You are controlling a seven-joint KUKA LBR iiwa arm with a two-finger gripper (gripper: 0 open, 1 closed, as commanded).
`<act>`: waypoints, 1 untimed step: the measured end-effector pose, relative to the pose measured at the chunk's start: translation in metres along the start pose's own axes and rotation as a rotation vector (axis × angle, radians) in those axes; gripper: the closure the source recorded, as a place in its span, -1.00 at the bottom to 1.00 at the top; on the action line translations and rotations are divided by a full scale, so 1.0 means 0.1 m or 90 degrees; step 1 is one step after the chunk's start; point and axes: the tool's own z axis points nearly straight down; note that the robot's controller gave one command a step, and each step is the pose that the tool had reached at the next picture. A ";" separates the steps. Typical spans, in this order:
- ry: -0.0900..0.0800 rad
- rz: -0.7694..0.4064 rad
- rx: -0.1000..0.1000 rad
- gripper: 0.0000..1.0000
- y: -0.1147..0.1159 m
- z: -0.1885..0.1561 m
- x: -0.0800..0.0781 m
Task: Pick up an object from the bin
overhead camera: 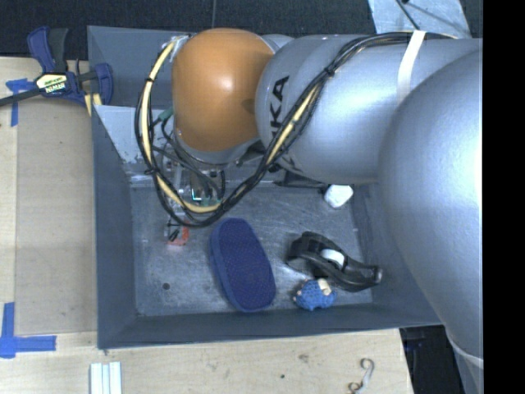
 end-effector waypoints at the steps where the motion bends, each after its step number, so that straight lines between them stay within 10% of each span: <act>1: -0.002 -0.278 0.001 -1.00 -0.67 1.18 0.25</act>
Offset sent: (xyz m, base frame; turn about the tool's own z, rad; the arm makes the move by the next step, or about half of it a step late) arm -0.0249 -0.0654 -0.1165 -0.4385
